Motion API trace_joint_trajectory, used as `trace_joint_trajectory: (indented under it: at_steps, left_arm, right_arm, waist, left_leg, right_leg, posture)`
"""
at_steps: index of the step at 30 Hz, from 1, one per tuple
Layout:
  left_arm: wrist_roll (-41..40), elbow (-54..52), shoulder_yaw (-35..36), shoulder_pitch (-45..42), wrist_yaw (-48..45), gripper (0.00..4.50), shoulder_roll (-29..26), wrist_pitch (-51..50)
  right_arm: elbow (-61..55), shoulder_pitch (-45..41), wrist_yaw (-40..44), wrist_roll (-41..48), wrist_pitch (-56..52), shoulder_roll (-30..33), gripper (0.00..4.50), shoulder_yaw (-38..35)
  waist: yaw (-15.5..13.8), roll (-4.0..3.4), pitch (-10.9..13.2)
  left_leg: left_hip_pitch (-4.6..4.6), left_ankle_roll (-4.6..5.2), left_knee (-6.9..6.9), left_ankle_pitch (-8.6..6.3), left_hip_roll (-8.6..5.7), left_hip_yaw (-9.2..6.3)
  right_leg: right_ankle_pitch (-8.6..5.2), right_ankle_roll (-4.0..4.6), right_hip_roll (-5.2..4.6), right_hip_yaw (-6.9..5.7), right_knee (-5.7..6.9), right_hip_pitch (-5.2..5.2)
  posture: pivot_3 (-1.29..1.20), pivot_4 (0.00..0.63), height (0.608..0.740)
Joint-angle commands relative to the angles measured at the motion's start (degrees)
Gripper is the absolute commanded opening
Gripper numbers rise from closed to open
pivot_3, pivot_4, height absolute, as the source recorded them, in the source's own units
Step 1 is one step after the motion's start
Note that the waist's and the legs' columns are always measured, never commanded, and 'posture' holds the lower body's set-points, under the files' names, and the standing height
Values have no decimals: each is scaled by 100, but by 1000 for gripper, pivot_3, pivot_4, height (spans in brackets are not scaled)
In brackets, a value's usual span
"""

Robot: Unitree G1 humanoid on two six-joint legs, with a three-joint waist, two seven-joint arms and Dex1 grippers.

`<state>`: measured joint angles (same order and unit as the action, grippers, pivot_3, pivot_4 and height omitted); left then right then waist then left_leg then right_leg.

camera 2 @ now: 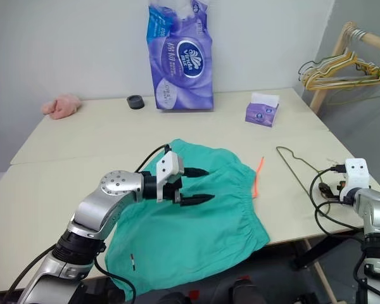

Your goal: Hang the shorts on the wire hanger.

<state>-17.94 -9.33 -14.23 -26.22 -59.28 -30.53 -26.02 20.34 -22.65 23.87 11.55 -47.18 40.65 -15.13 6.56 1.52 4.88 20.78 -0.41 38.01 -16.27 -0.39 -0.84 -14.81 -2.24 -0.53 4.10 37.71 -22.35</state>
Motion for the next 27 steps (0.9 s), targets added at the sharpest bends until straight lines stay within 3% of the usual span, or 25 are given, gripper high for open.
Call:
trace_joint_trajectory:
  at_steps: [1, 11, 12, 15, 19, 25, 27]
  left_arm:
    - [-209, -351, 48, -43, -199, 3743, -135, -180]
    - [-143, -407, 25, -70, -244, 3743, -193, -224]
    - [-149, -411, 26, -72, -243, 3743, -191, -227]
    - [-192, -410, 50, -81, -212, 3743, -151, -265]
    - [-142, -390, 22, -73, -191, 3743, -140, -205]
    - [-131, -383, 83, -67, -29, 3743, -68, -196]
    - [-78, -307, 122, -94, 72, 3743, -32, -151]
  right_arm:
    - [346, -348, 314, -16, 181, 125, 4488, 162]
    - [1791, -1123, 810, -430, 539, 186, 4488, 880]
    - [1952, -1188, 866, -434, 497, 169, 4317, 906]
    - [2318, -1301, 1015, -470, 435, 114, 3578, 983]
    - [2557, -1176, 1033, -668, 512, -64, 2179, 1262]
    - [2664, -1067, 200, -827, 867, -374, 192, 1084]
    - [2645, -1038, -19, -828, 967, -406, 9, 987]
  waist:
    - [42, -5, 4]
    - [141, -7, 5]
    - [141, -6, 4]
    - [143, -2, 3]
    - [139, 38, -29]
    - [136, 133, -137]
    - [130, 123, -147]
  left_leg:
    - [0, 0, 0, 0, 1, 1]
    - [0, 0, 0, 0, 2, -6]
    - [-1, 0, 0, 0, 1, -5]
    - [-4, 0, 2, 0, 1, -7]
    - [-5, 0, 2, 0, 2, -14]
    - [-20, -1, 2, -1, 6, -27]
    - [-34, -1, 1, -1, 7, -38]
  right_leg:
    - [0, 0, 2, 2, 0, 0]
    - [-4, -7, 2, -1, -5, 4]
    - [-4, -7, 2, -1, -6, 5]
    - [-4, -7, 2, -2, -8, 11]
    - [-3, -6, 2, -7, -8, 14]
    - [-1, -4, 0, -18, -22, 38]
    - [9, -21, -1, -30, -65, 73]
  posture:
    - [-139, 67, 740]
    - [-131, 66, 740]
    - [-131, 65, 740]
    - [-130, 61, 740]
    - [-125, 53, 740]
    - [-120, 46, 740]
    - [-120, 46, 740]
